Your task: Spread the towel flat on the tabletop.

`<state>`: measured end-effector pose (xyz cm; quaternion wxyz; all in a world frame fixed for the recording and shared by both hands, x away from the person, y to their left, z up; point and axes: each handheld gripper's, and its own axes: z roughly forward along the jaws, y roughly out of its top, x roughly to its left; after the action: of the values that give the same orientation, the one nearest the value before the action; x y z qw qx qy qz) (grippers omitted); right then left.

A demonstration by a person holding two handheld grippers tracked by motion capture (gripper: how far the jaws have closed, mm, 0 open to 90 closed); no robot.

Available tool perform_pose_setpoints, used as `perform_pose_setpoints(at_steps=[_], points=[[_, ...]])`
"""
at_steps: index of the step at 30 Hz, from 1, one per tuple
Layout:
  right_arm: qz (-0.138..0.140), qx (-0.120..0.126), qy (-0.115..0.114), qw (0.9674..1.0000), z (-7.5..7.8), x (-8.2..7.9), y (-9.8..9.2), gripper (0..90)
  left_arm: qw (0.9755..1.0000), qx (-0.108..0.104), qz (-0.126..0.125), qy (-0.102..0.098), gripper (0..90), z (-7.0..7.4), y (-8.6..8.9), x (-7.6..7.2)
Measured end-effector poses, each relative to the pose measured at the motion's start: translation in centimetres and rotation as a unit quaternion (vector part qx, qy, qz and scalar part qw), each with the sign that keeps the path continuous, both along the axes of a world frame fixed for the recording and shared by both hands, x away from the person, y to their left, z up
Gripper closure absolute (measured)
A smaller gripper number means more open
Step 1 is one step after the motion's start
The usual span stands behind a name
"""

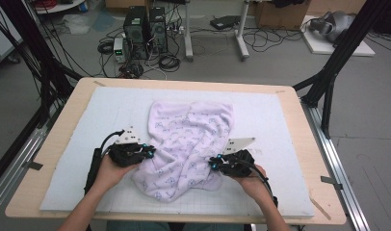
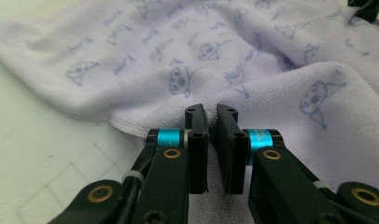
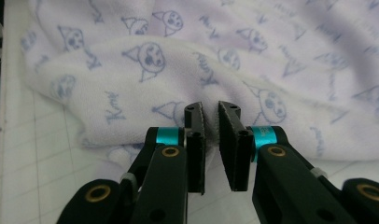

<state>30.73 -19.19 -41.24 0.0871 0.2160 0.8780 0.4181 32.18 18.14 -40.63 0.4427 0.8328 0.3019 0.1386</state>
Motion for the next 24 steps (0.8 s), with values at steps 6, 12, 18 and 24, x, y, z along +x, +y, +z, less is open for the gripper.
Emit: perform_pose_setpoints(at_steps=[6, 12, 18, 24], points=[[-0.010, 0.010, -0.015, 0.9998, 2.1, 1.4, 0.0, 81.4, 0.9990, -0.015, 0.043, -0.002, 83.2, 0.7, 1.8, 1.2], [-0.012, -0.009, -0.024, 0.9996, 2.6, 3.5, 1.8, 81.4, 0.9960, -0.018, 0.085, 0.020, 83.2, -0.4, 3.3, 3.2], [-0.027, -0.041, 0.037, 0.9981, -0.7, 6.8, 3.2, 79.8, 0.9914, -0.025, 0.117, 0.053, 81.4, -2.2, 4.4, 5.2], [-0.022, -0.016, 0.025, 0.9993, 0.2, 6.1, 2.8, 67.7, 0.9933, -0.011, 0.114, 0.012, 65.9, -0.7, 4.3, 3.7]])
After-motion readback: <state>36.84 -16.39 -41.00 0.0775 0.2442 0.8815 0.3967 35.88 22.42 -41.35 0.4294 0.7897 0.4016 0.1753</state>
